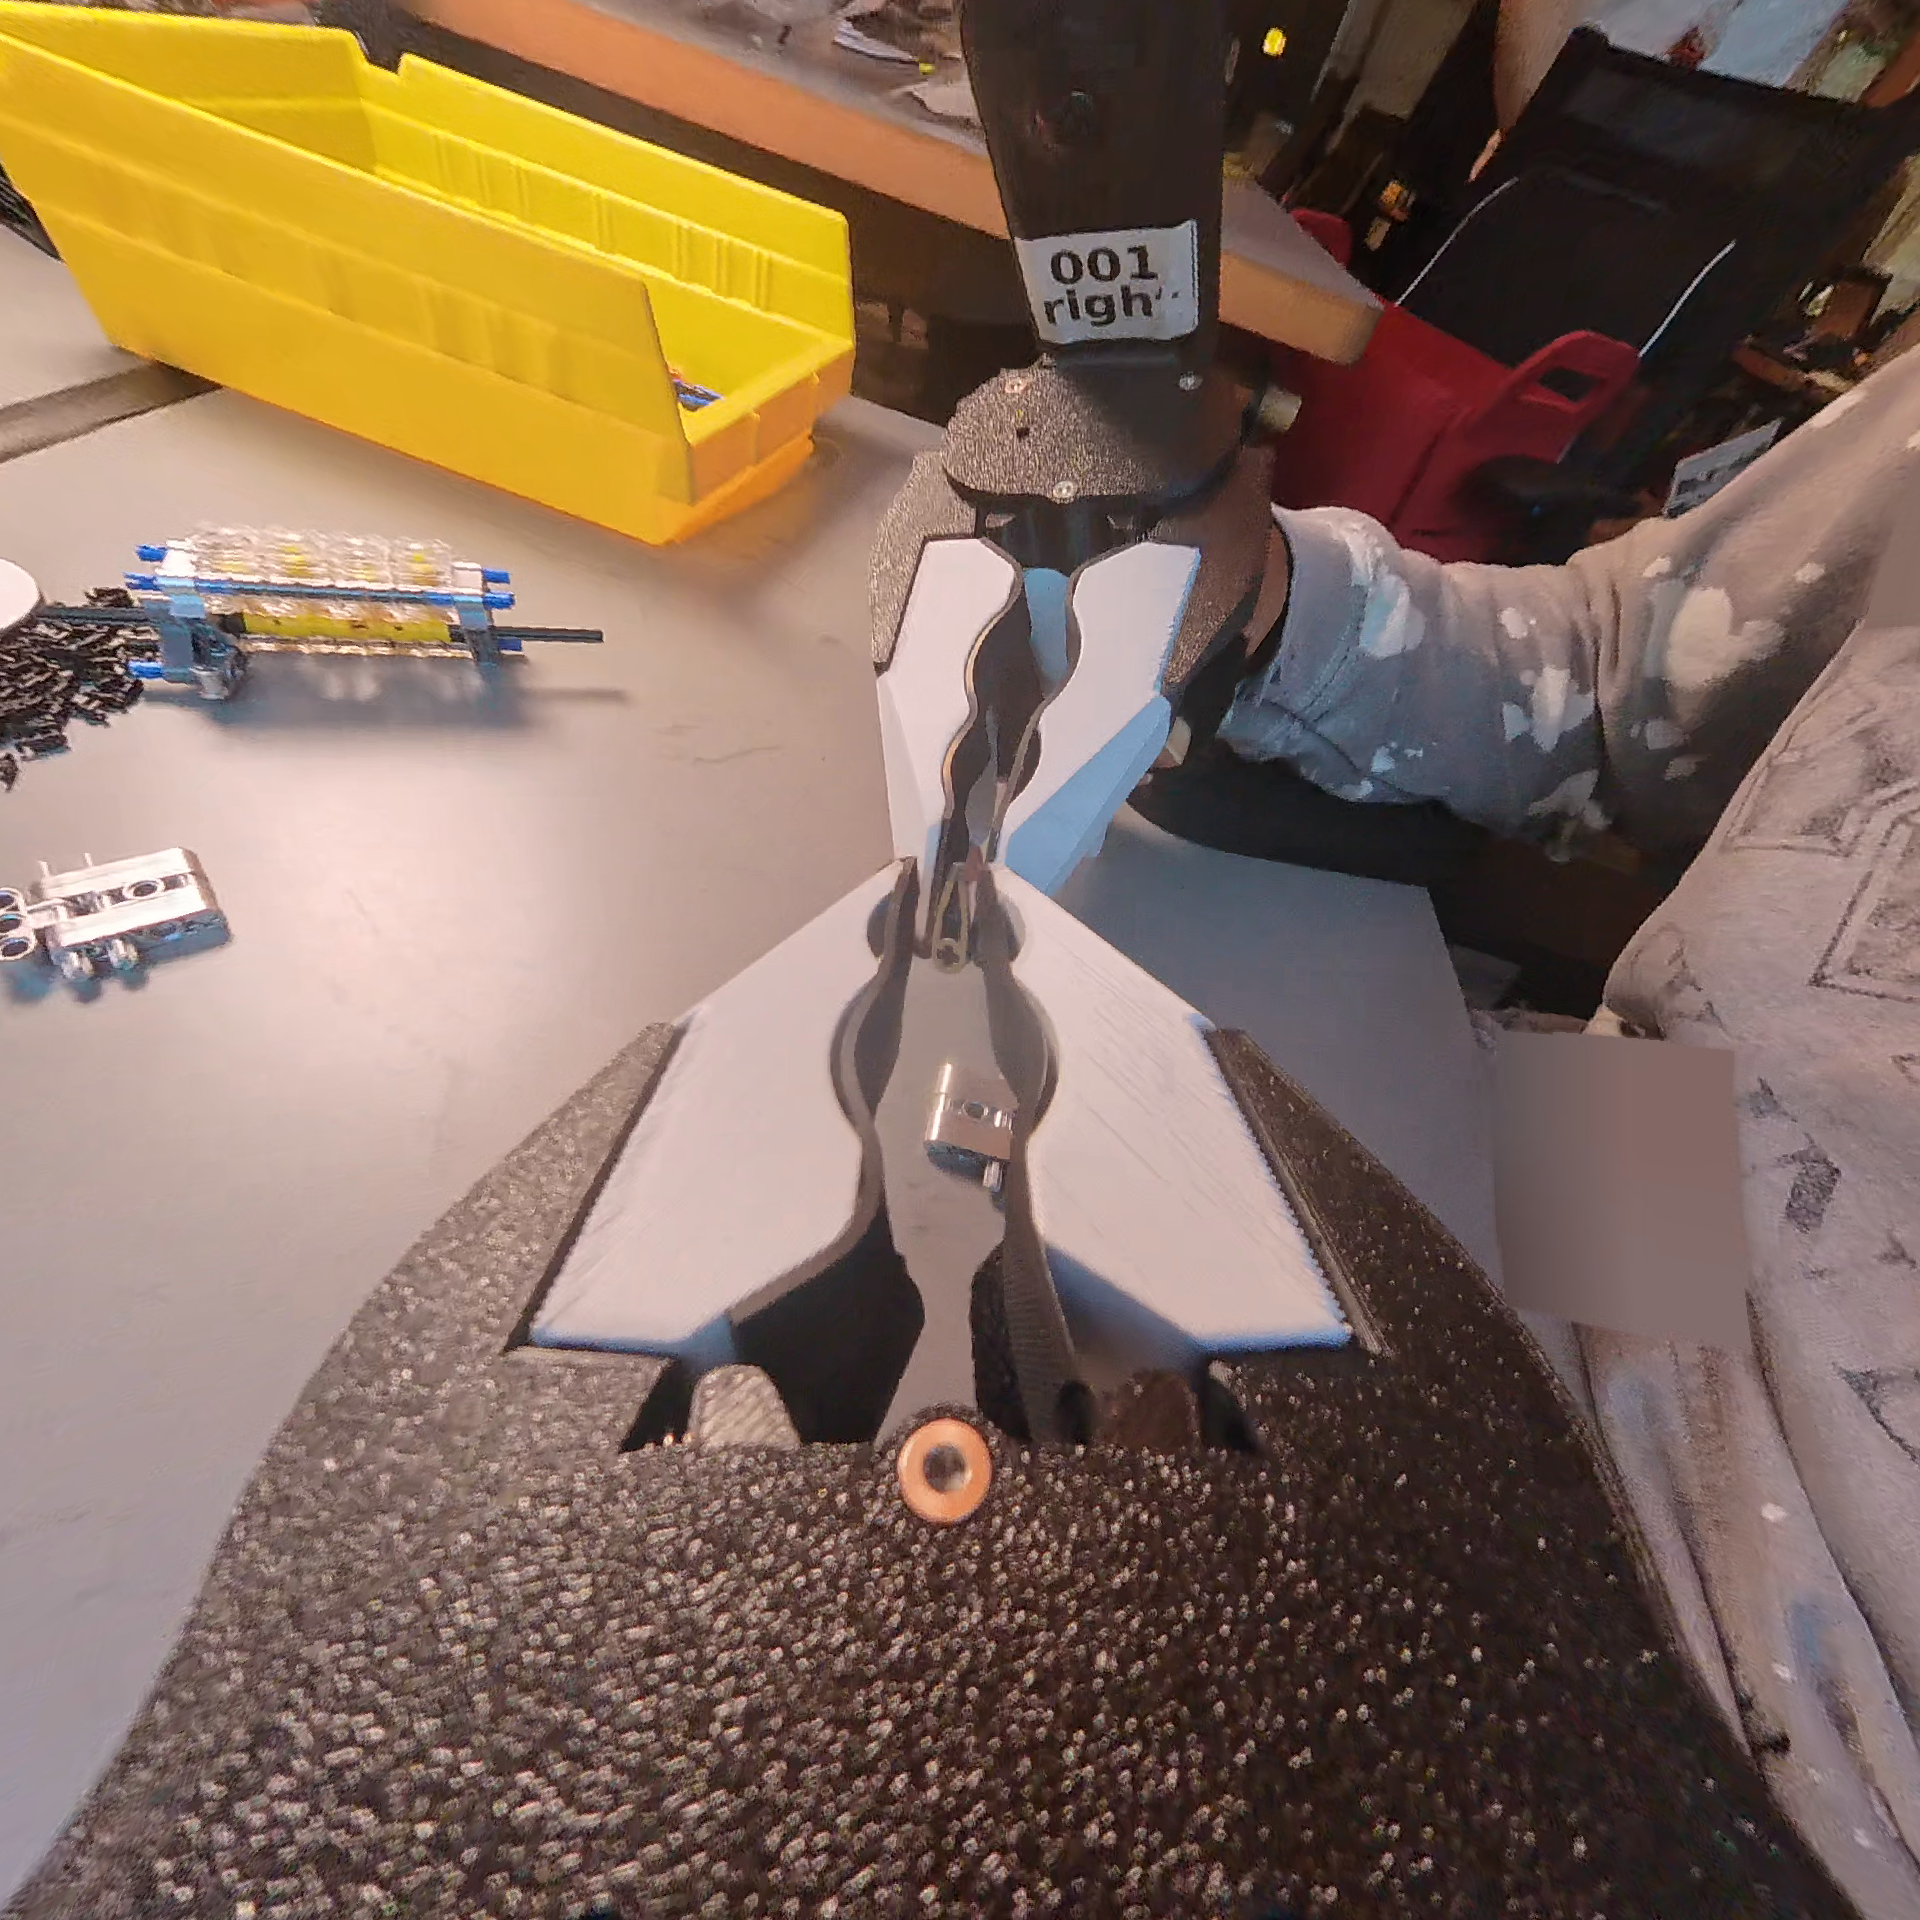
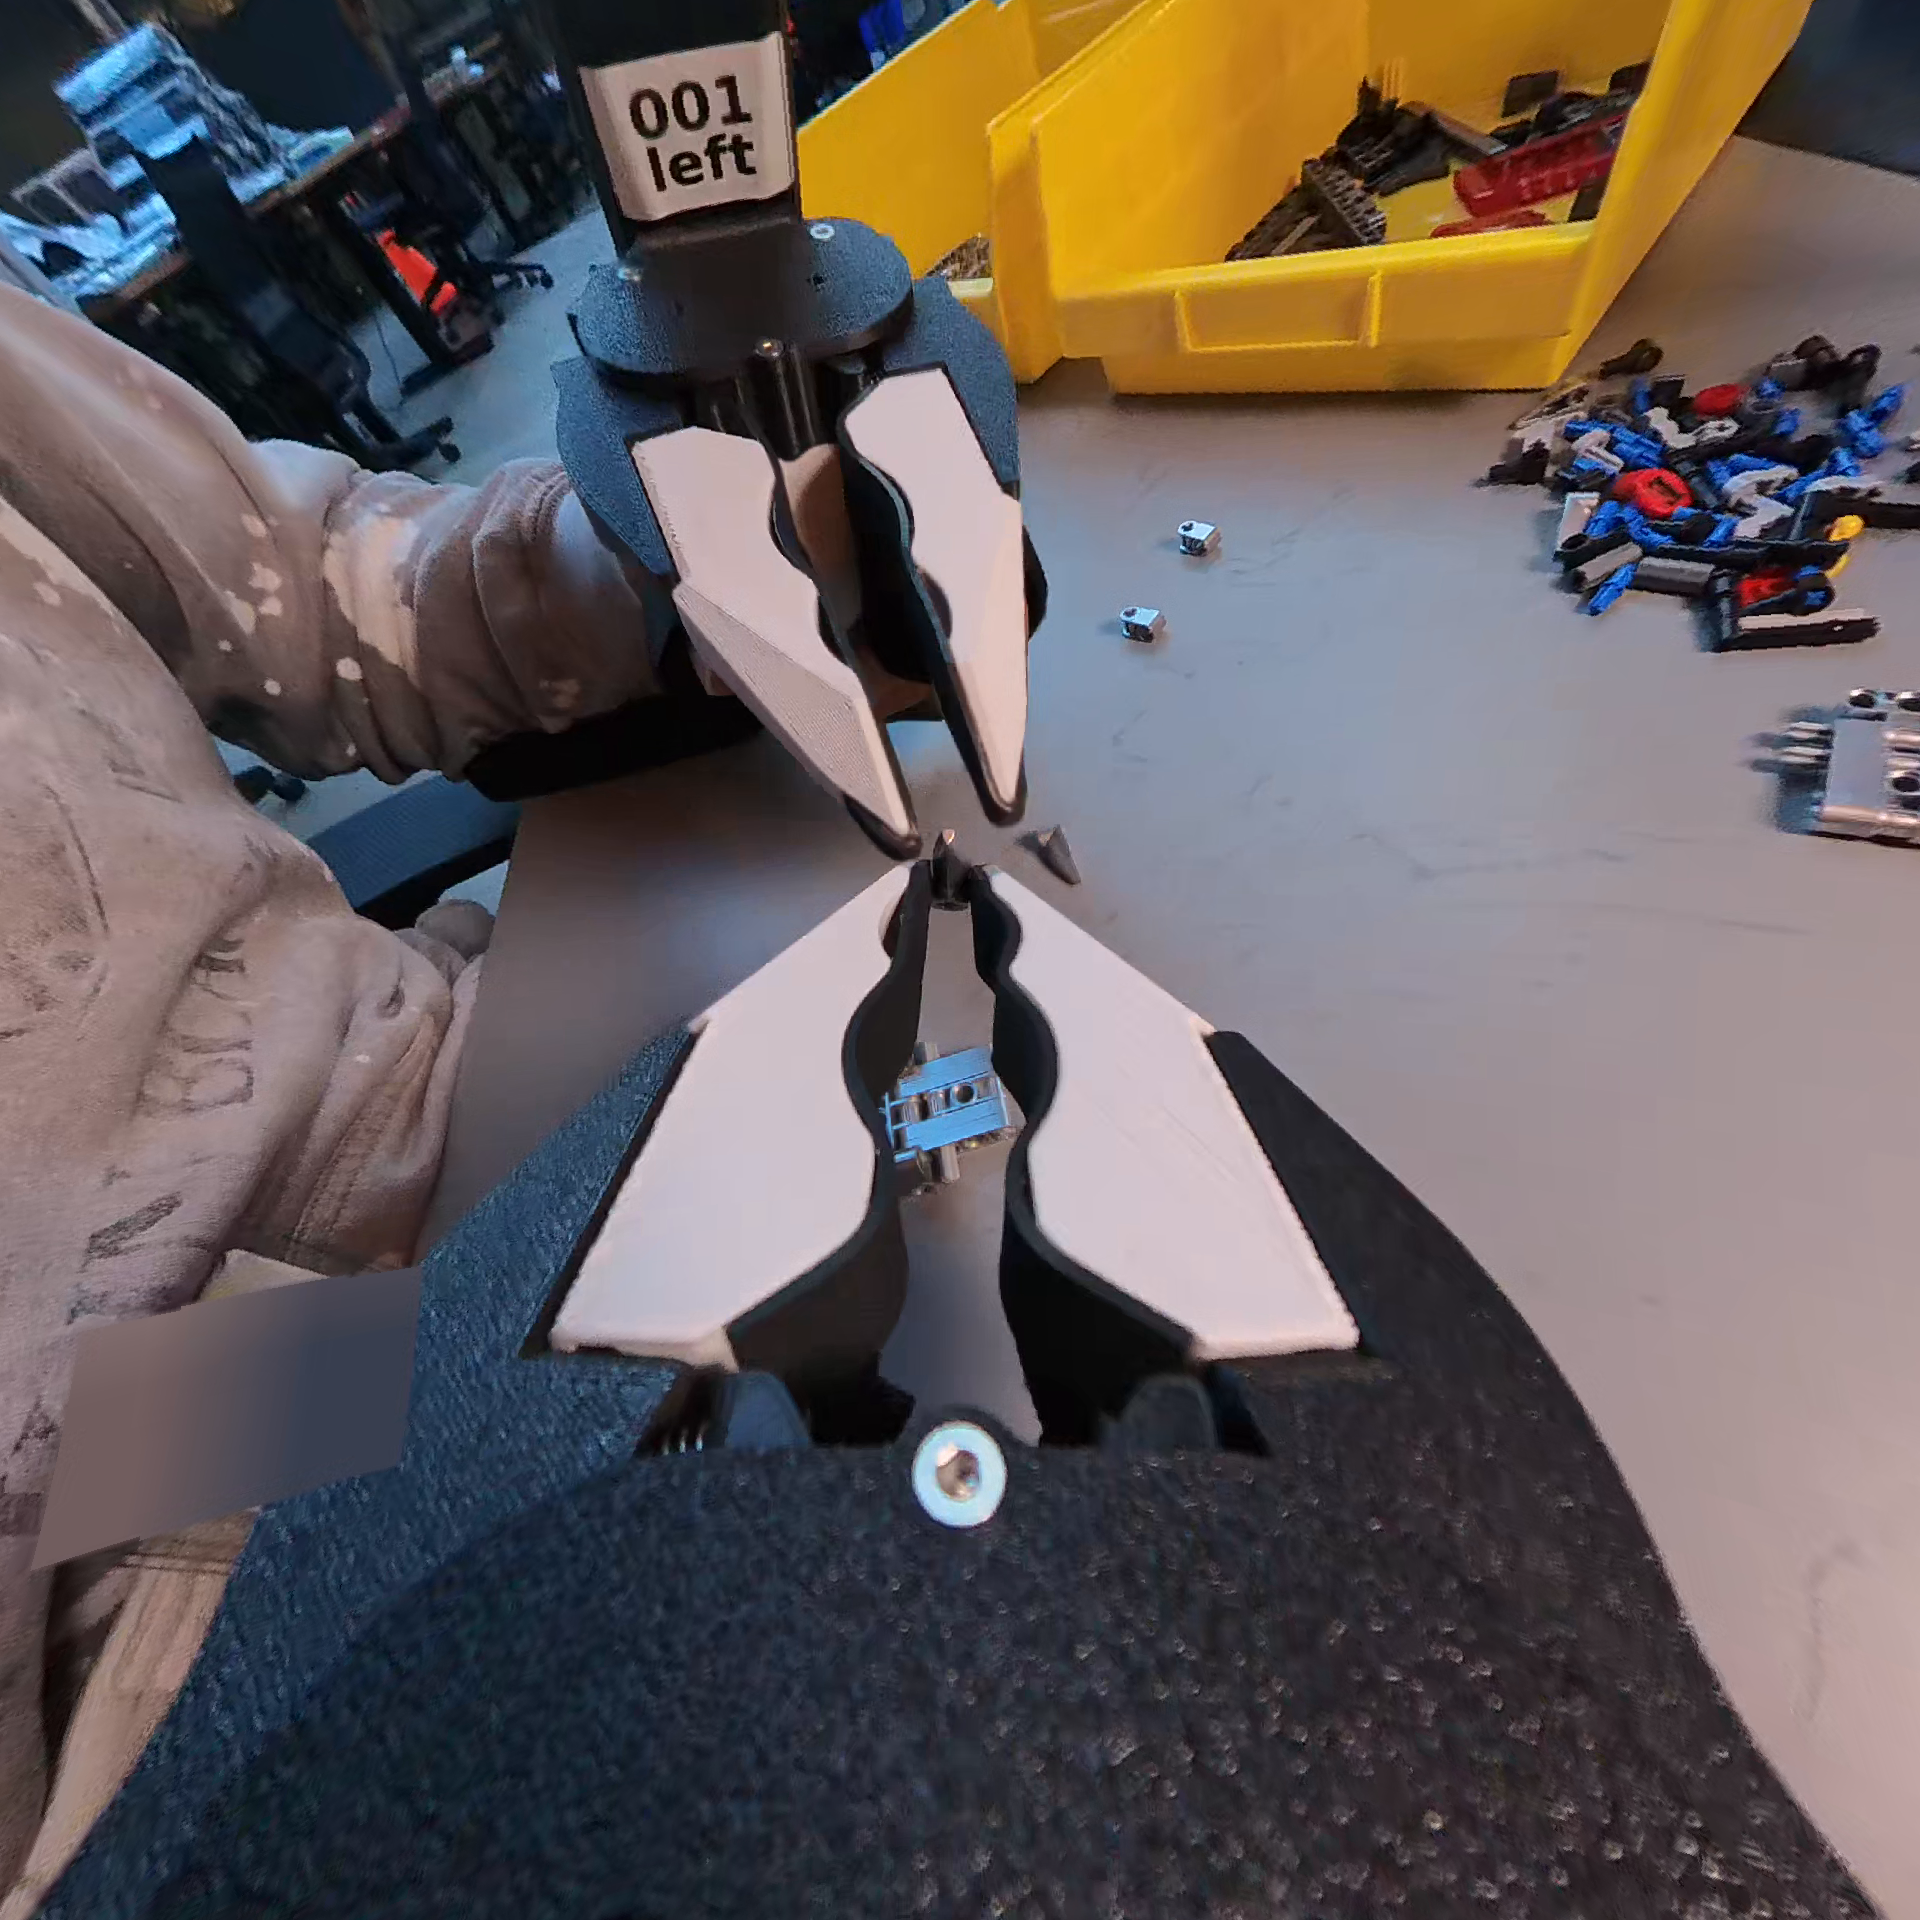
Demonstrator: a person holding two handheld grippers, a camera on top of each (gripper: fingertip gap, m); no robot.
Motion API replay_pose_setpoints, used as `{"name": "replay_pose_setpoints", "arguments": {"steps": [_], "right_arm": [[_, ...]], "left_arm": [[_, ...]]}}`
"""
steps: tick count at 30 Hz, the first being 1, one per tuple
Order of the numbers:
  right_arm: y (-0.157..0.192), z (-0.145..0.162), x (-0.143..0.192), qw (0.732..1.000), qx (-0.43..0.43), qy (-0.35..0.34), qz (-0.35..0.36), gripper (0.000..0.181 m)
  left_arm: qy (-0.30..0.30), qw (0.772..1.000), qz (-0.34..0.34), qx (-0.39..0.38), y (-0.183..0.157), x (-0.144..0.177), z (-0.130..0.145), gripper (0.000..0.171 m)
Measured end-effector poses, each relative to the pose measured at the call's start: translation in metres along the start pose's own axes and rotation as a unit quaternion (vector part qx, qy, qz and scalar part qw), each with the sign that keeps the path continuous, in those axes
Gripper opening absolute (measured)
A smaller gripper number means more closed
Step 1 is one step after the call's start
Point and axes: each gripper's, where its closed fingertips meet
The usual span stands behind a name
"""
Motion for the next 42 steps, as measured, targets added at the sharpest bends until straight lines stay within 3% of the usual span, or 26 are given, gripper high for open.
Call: {"name": "replay_pose_setpoints", "arguments": {"steps": [4, 11, 22, 26, 29, 34, 42], "right_arm": [[0.001, 0.003, 0.0, 1.0, 0.003, 0.009, 0.004, 0.007], [-0.001, 0.004, 0.004, 1.0, 0.003, 0.008, 0.006, 0.006], [-0.002, 0.012, -0.009, 0.999, 0.023, 0.039, 0.022, 0.006], [-0.003, 0.013, -0.007, 0.999, 0.011, 0.033, 0.019, 0.006], [-0.005, 0.009, 0.0, 1.0, -0.025, 0.006, 0.0, 0.006], [0.001, 0.003, 0.007, 0.995, -0.074, -0.023, -0.056, 0.006], [0.003, -0.005, 0.011, 0.982, -0.136, -0.06, -0.113, 0.006]], "left_arm": [[0.014, 1.0, 0.009, -0.002, -0.003, -0.003, 0.004, 0.0], [0.009, 1.0, 0.02, 0.022, -0.001, -0.006, 0.004, 0.0], [0.006, 0.997, 0.059, 0.056, -0.006, -0.005, 0.004, 0.008], [0.014, 0.997, 0.067, 0.041, -0.009, -0.008, 0.008, 0.018], [0.015, 0.999, 0.045, 0.002, -0.01, -0.006, 0.01, 0.021], [0.041, 0.995, -0.048, -0.082, 0.0, -0.006, 0.018, 0.017], [0.017, 0.982, -0.119, -0.147, -0.003, -0.006, 0.01, 0.013]]}}
Point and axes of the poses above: each gripper's, where its closed fingertips meet, x back along the fingers, z out of its underside, y = z × x across the jaws, and after that the axes turned 10 degrees about y, right-handed
